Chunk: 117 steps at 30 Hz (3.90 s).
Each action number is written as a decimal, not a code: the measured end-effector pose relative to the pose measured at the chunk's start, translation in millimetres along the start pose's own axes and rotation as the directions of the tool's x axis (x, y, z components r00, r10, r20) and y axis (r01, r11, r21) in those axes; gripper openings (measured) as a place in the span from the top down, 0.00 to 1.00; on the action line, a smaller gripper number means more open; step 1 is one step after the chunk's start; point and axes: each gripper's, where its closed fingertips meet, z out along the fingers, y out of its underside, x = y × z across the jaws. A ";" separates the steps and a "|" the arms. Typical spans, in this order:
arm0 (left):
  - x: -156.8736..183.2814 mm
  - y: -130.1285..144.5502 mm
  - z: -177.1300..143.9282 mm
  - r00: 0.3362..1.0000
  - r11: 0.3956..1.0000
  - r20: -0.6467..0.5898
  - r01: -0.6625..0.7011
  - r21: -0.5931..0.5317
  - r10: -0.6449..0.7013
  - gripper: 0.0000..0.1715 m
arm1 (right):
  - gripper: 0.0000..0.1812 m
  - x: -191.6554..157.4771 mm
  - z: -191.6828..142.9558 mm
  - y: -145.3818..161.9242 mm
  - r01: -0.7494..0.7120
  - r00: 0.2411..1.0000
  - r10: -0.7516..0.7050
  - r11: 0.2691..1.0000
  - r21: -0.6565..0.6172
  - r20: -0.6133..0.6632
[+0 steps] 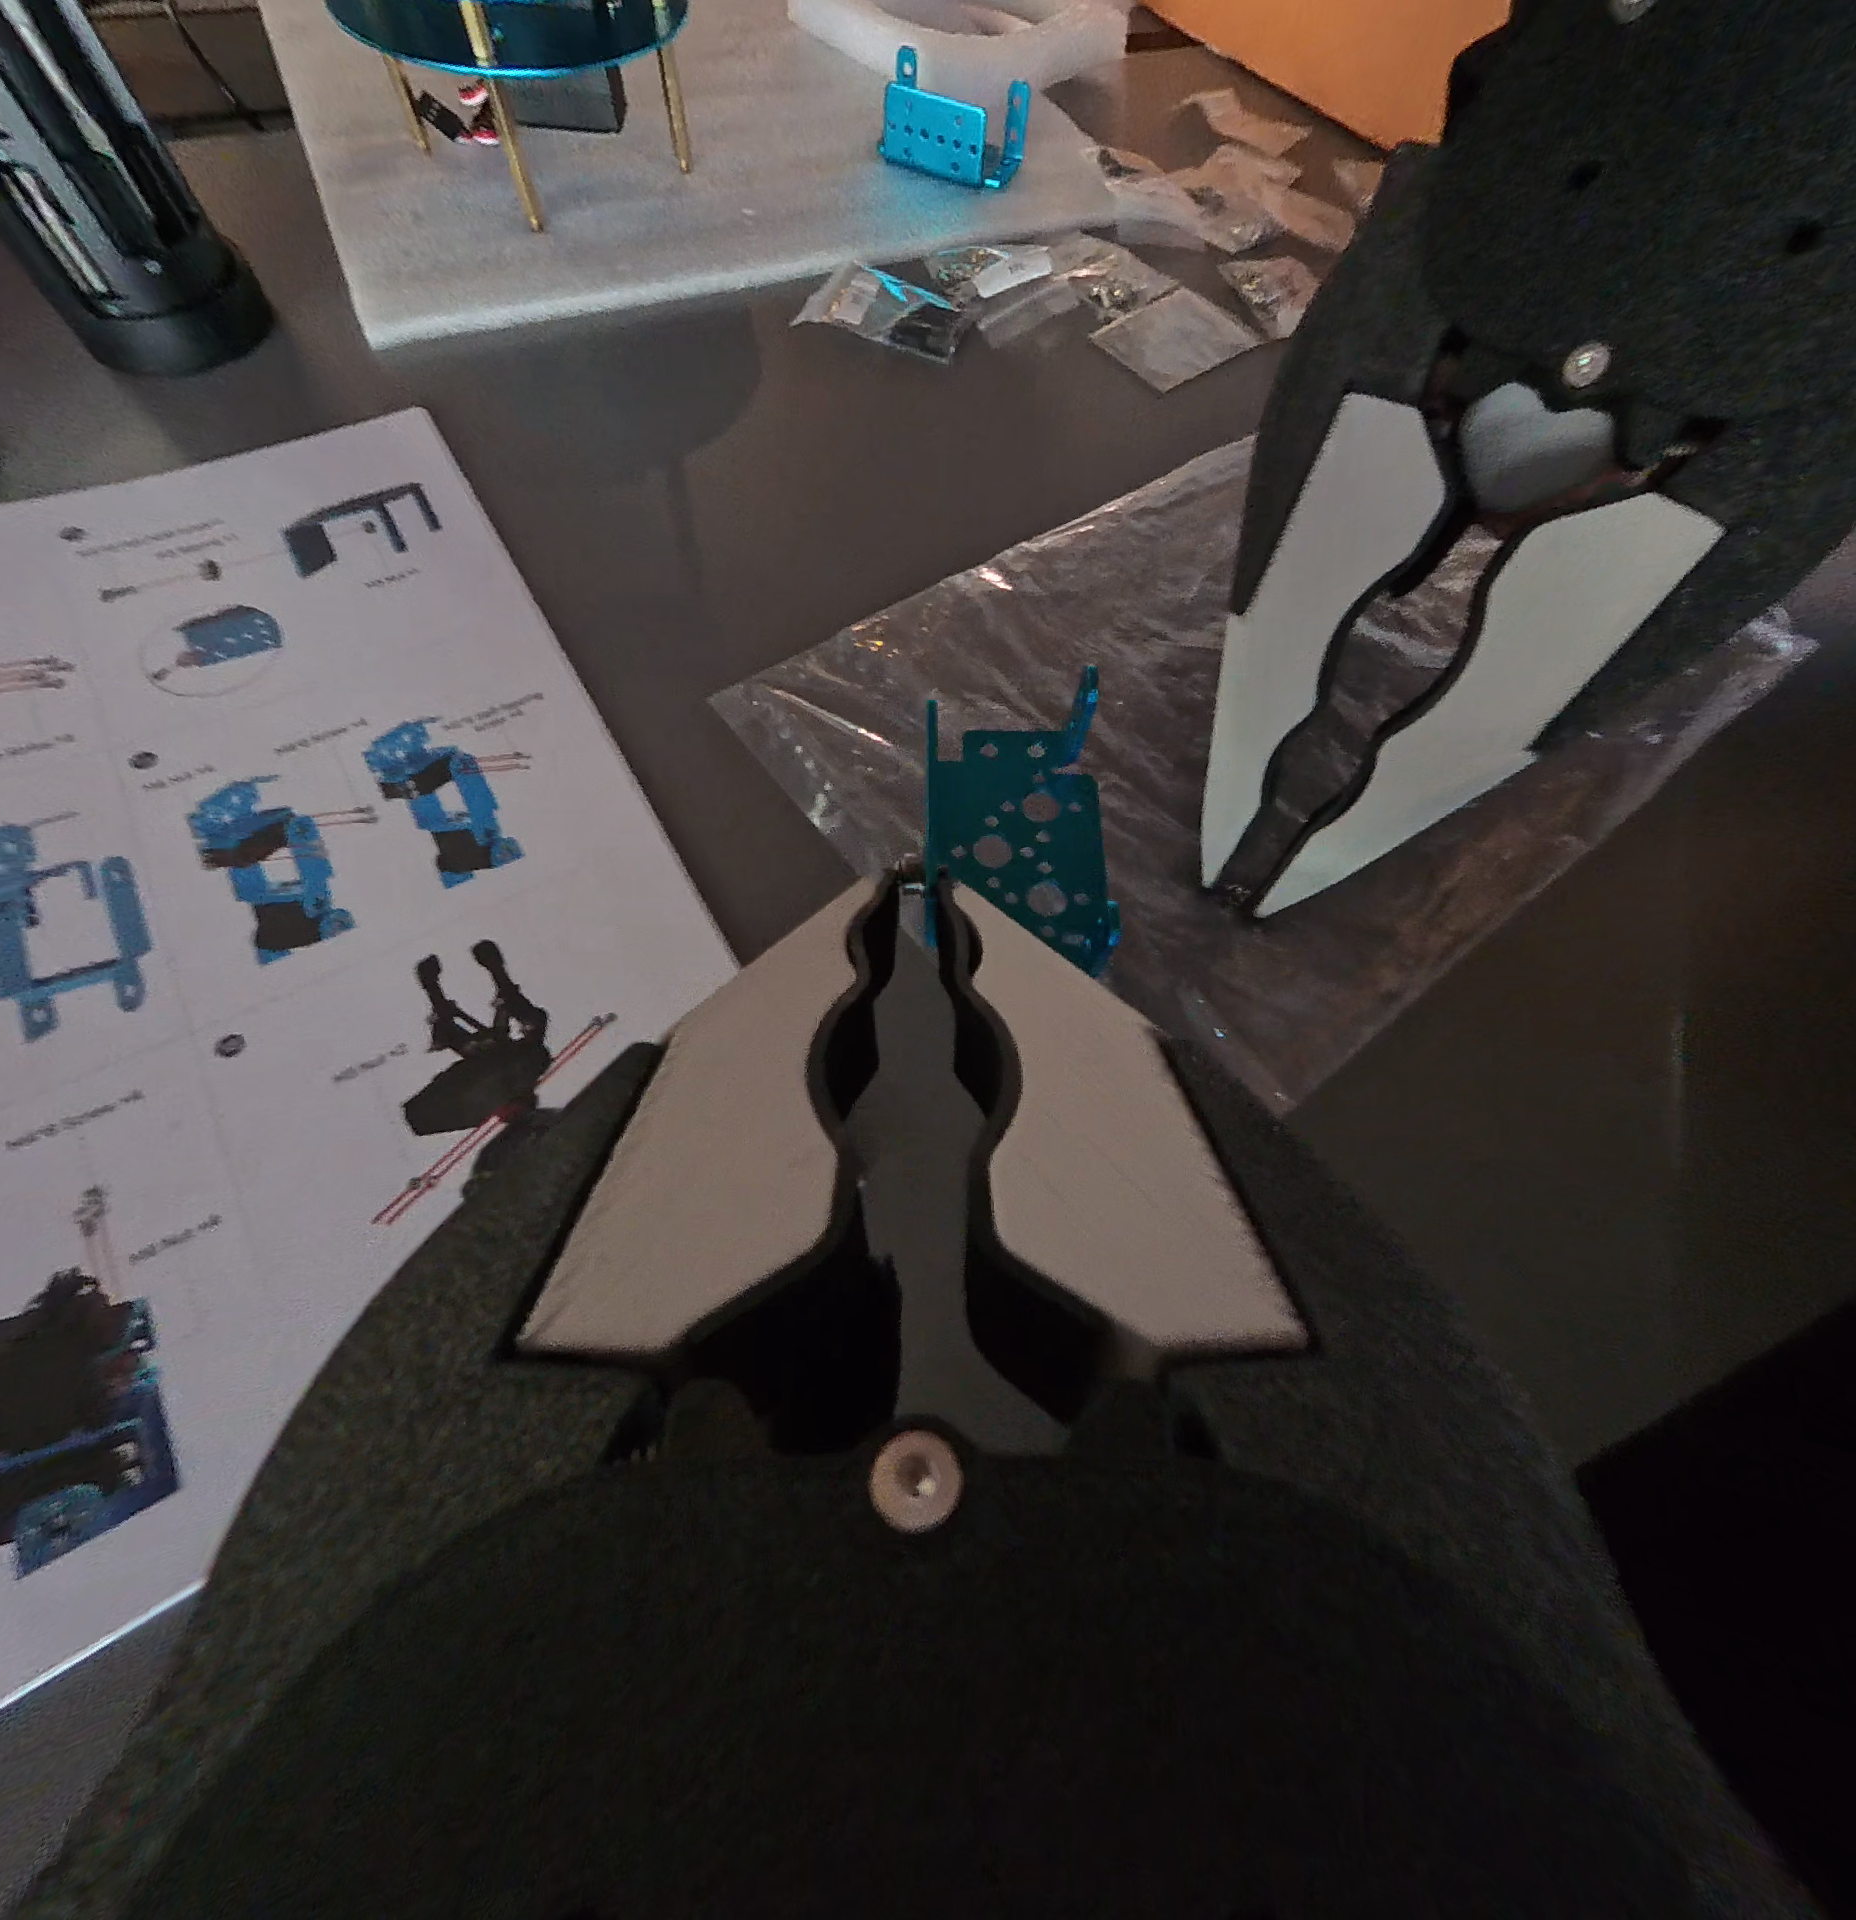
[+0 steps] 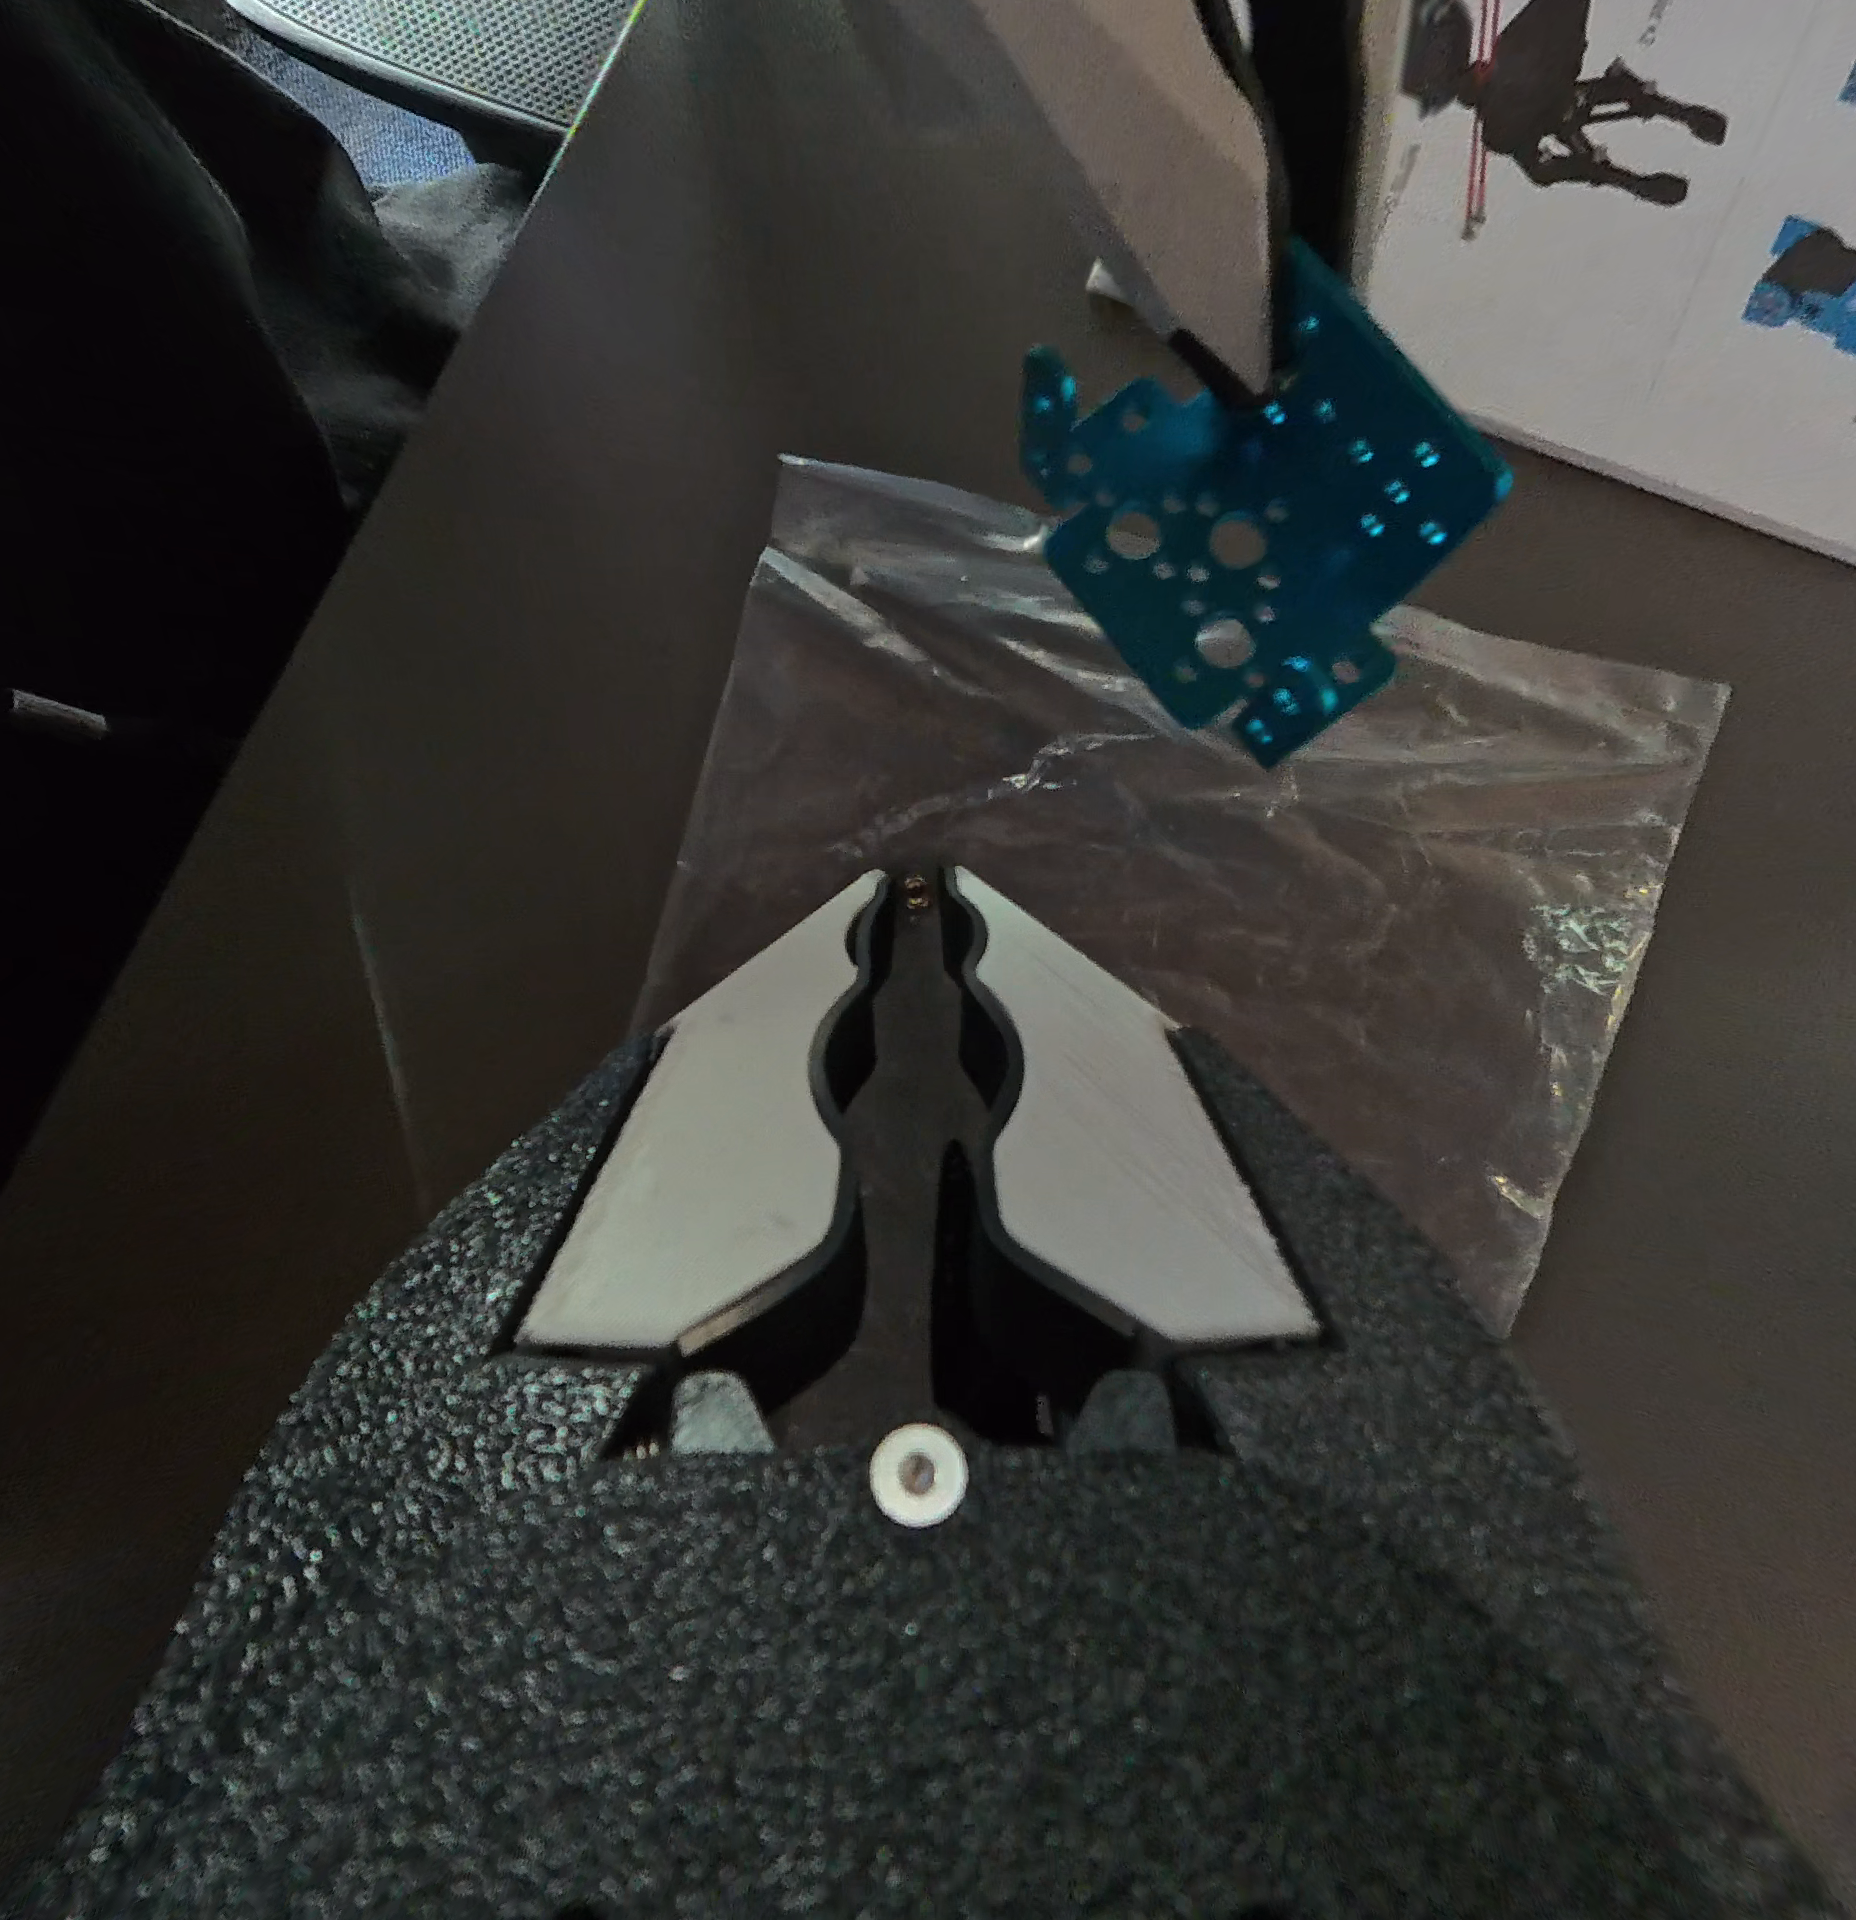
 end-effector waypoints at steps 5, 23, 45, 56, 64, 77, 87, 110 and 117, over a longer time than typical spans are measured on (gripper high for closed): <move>7.7 -1.7 -6.2 0.993 0.997 -0.084 0.081 0.017 -0.079 0.96 | 0.97 0.2 0.0 -0.2 -0.009 1.000 0.009 1.000 0.006 0.003; 75.1 -22.2 22.5 0.773 0.922 -0.513 0.369 -0.114 -0.373 0.97 | 0.98 1.0 -94.6 -35.8 0.156 0.970 -0.107 0.963 0.218 -0.220; 104.8 -30.8 33.1 0.555 0.865 -0.678 0.427 -0.264 -0.481 0.97 | 0.97 -7.4 -68.5 -8.1 0.201 0.969 -0.188 0.977 0.069 -0.159; 102.8 -36.2 26.7 0.483 0.832 -0.707 0.480 -0.280 -0.517 0.97 | 0.98 -5.7 -75.5 -19.0 0.216 0.965 -0.193 0.969 0.121 -0.179; 90.0 -37.2 32.6 0.636 0.878 -0.631 0.448 -0.166 -0.444 0.97 | 0.85 15.2 -115.1 -19.3 0.081 0.978 -0.020 0.952 0.294 -0.205; 22.6 -25.7 42.4 0.858 0.875 0.184 -0.483 -0.027 0.479 0.97 | 0.85 45.7 -60.2 5.8 -0.048 0.979 0.105 0.951 0.305 -0.174; 22.6 -28.2 41.3 0.753 0.788 0.266 -0.614 -0.043 0.601 0.96 | 0.87 37.7 -58.0 7.1 -0.110 0.975 0.161 0.949 0.296 -0.156; 65.7 14.5 46.3 0.973 0.959 0.000 -0.228 -0.166 0.232 0.92 | 0.97 41.9 -33.3 6.0 -0.042 0.972 0.089 0.976 0.213 -0.218; 70.1 15.8 44.7 0.971 0.958 -0.020 -0.237 -0.163 0.237 0.89 | 0.97 42.9 -40.9 1.9 -0.043 0.968 0.102 0.967 0.251 -0.228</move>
